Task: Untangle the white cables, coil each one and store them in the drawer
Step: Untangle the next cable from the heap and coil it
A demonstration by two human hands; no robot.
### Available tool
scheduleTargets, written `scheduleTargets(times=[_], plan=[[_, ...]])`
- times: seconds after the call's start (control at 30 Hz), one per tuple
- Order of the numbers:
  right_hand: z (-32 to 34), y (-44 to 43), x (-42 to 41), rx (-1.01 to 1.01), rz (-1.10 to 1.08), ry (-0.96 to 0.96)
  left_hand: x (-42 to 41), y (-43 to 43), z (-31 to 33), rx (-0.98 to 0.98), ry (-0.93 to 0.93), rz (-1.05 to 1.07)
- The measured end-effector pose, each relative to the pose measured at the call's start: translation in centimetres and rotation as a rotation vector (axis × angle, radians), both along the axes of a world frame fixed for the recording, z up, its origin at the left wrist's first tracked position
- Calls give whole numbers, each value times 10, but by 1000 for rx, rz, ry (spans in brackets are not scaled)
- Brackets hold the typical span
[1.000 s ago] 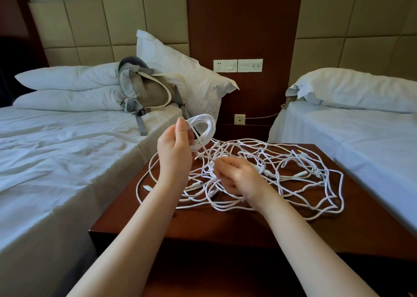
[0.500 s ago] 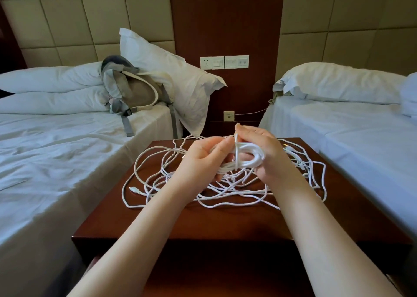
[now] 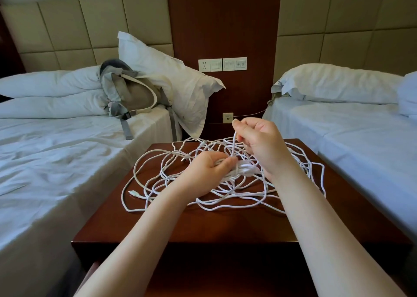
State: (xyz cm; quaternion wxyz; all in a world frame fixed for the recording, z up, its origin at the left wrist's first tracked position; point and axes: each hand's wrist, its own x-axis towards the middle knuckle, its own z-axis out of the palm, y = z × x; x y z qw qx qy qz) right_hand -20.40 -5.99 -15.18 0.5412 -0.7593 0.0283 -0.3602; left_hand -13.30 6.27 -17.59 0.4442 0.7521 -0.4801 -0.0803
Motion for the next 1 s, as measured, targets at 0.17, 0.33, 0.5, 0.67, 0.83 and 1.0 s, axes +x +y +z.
scheduleTargets(times=[0.17,0.33,0.5,0.67,0.83,1.0], plan=[[-5,11,6,-30,-11,39,15,-10,-18,-202,189,232],[-17,29,13,-125,66,83,29,-3,-17,-375,343,319],[-20,39,15,-301,139,90,30,3,-10,-550,402,367],[-21,31,14,-293,216,104,29,10,2,-760,501,326],[-23,25,14,-218,202,138,23,12,6,-843,531,245],[-22,32,15,-184,276,121,25,11,6,-902,530,227]])
